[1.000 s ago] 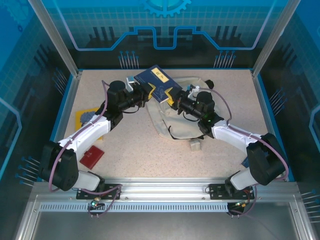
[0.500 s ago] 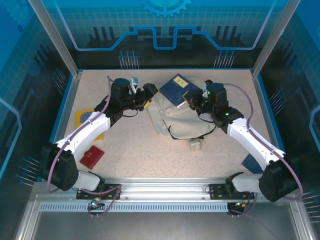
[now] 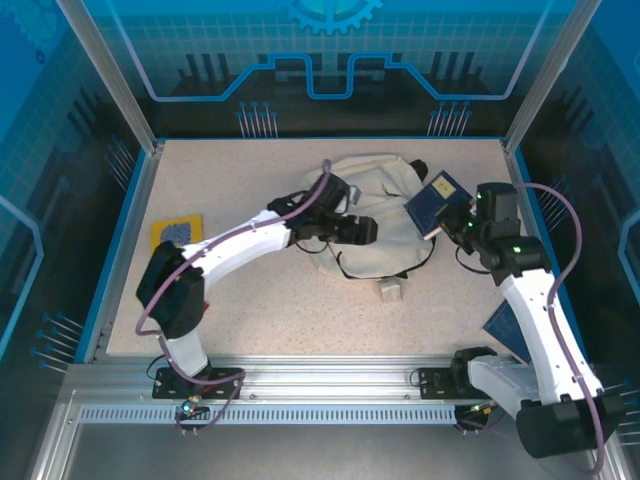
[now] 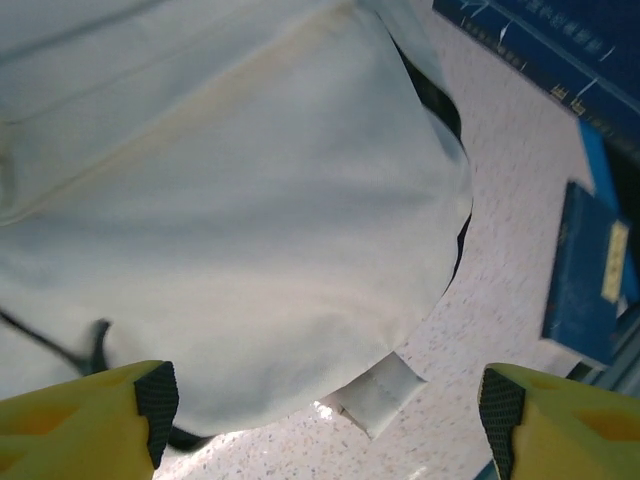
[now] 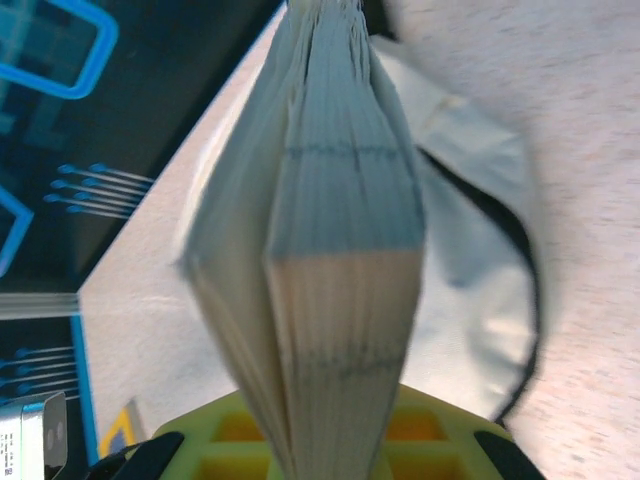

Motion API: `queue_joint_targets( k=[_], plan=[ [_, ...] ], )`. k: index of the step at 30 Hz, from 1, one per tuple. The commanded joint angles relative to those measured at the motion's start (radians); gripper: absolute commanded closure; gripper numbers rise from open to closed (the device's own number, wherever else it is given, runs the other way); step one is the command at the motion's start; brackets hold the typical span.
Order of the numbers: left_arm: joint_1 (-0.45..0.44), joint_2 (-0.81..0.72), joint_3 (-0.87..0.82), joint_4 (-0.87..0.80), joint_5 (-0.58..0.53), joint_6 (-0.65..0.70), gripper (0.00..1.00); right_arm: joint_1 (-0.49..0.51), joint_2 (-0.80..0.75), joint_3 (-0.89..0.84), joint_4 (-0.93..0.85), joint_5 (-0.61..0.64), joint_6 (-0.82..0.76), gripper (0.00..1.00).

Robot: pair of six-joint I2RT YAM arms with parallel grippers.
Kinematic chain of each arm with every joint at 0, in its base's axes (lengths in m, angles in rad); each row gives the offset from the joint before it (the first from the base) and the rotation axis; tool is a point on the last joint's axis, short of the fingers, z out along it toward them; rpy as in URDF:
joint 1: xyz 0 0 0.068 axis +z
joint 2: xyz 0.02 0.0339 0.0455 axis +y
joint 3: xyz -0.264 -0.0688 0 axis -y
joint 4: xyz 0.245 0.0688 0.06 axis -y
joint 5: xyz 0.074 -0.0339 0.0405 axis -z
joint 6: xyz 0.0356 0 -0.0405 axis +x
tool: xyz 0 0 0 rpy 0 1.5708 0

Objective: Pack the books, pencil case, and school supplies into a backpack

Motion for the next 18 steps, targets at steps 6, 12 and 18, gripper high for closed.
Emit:
queue_joint_targets(
  k=[6, 12, 18],
  plan=[
    [-0.108, 0.237, 0.233, -0.09, -0.089, 0.216, 0.12, -0.144, -0.126, -0.024, -0.202, -0.008, -0.098, 1.0],
    [-0.116, 0.386, 0.381, -0.116, -0.058, 0.341, 0.06, -0.171, -0.151, -0.058, -0.191, -0.067, -0.101, 0.99],
    [-0.121, 0.483, 0.513, -0.251, -0.114, 0.493, 0.03, -0.175, -0.163, -0.085, -0.179, -0.081, -0.091, 0.98]
  ],
)
